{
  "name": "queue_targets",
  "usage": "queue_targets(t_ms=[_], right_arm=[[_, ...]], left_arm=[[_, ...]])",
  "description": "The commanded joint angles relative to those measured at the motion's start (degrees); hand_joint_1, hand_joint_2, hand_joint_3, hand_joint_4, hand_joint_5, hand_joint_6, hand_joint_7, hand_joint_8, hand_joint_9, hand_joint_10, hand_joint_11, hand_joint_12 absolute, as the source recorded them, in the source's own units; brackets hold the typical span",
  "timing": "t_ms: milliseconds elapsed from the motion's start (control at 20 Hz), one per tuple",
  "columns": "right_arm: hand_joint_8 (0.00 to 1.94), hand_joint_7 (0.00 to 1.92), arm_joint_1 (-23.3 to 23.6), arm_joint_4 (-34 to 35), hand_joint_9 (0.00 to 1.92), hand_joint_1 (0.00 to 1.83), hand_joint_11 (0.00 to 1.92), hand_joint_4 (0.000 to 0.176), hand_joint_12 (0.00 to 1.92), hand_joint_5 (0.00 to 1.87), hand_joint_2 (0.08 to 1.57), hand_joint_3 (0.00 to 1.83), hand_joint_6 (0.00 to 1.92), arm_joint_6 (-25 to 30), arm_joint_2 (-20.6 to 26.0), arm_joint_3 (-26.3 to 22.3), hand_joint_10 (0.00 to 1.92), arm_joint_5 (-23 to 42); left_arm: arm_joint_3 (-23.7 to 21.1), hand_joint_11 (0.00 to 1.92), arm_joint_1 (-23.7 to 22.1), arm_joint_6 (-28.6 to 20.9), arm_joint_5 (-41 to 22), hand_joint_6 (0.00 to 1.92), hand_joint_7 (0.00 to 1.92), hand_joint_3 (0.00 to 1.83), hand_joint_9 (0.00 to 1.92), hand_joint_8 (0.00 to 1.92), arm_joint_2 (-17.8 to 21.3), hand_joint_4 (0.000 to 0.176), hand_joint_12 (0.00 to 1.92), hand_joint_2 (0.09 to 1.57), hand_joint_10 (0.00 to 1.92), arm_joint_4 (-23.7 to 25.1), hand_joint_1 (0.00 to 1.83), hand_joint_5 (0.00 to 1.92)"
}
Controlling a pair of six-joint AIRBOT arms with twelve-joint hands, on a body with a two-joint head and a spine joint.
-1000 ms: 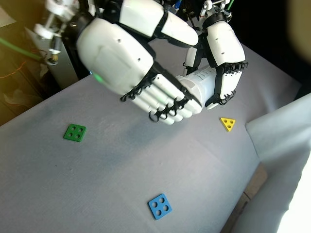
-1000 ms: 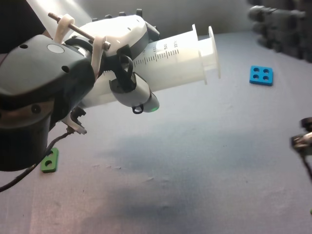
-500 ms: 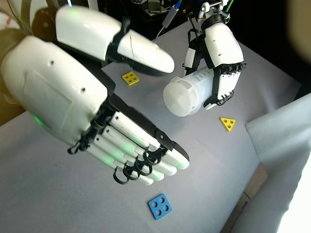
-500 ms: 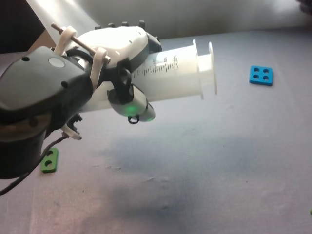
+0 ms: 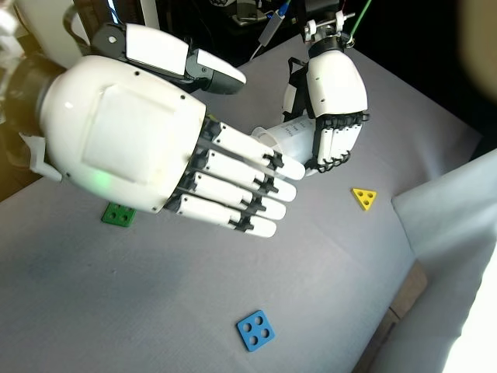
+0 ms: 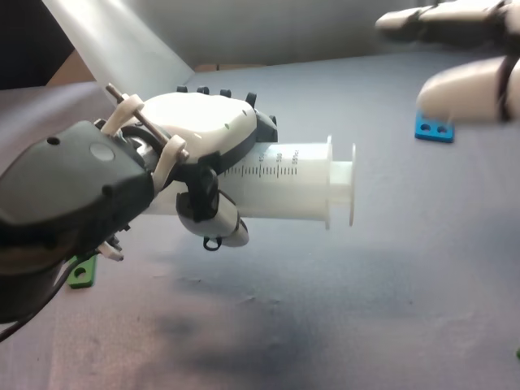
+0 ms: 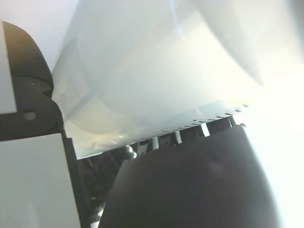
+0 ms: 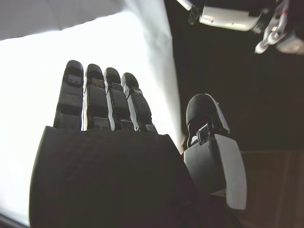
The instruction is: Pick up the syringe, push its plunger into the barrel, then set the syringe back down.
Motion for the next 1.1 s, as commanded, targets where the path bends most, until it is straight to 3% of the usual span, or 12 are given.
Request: queue_targets(t_ms=[0, 200, 300, 500, 750, 1050], right_arm=[[0.01, 0.05, 0.15, 1.50, 0.01, 0.00, 0.00, 0.000, 0.00, 0.07, 1.29, 0.00, 0.01, -1.16, -0.10, 0.01, 0.00, 2.73], [0.00, 0.05, 0.09, 9.34, 0.00, 0.00, 0.00, 0.000, 0.00, 0.07, 1.29, 0.00, 0.00, -2.11, -0.09, 0.90, 0.00, 3.13], [0.00, 0.05, 0.06, 14.86, 0.01, 0.00, 0.00, 0.000, 0.00, 0.07, 1.29, 0.00, 0.00, -8.25, -0.07, 1.32, 0.01, 7.48], [0.00, 0.05, -0.84, 19.67, 0.01, 0.00, 0.00, 0.000, 0.00, 0.07, 1.29, 0.00, 0.00, -8.52, -0.14, 1.38, 0.00, 9.50], [0.00, 0.05, -1.31, 22.42, 0.01, 0.00, 0.00, 0.000, 0.00, 0.07, 1.30, 0.00, 0.00, -8.53, -0.30, 1.37, 0.00, 6.68], [0.00, 0.04, -1.42, 22.41, 0.00, 0.00, 0.00, 0.000, 0.00, 0.07, 1.30, 0.00, 0.00, -10.76, -0.36, 1.35, 0.00, 9.56]], left_arm=[[-0.10, 1.01, -0.04, 0.04, -2.64, 0.95, 1.05, 0.00, 0.99, 0.88, 0.20, 0.000, 0.44, 1.09, 1.08, 3.28, 1.38, 0.91], [-0.21, 1.00, 1.68, 0.04, -2.19, 0.98, 1.06, 0.00, 0.99, 0.87, 0.15, 0.000, 0.44, 1.09, 1.08, 5.06, 1.38, 0.90], [-0.50, 0.99, 2.71, 0.04, -1.88, 0.98, 1.05, 0.00, 0.98, 0.88, 0.16, 0.000, 0.45, 1.10, 1.10, 5.86, 1.38, 0.90], [-0.44, 1.00, 4.46, 0.03, -1.93, 0.93, 1.07, 0.00, 0.98, 0.83, -0.68, 0.000, 0.47, 1.09, 1.12, 6.93, 1.38, 0.91], [0.08, 1.00, 5.89, -0.05, -2.40, 0.90, 1.06, 0.00, 0.98, 0.89, -1.65, 0.000, 0.48, 1.09, 1.10, 7.31, 1.38, 0.92], [-0.59, 0.99, 7.29, -1.99, -3.38, 0.93, 1.07, 0.00, 0.99, 0.87, -2.11, 0.000, 0.49, 1.09, 1.07, 8.45, 1.38, 0.91]])
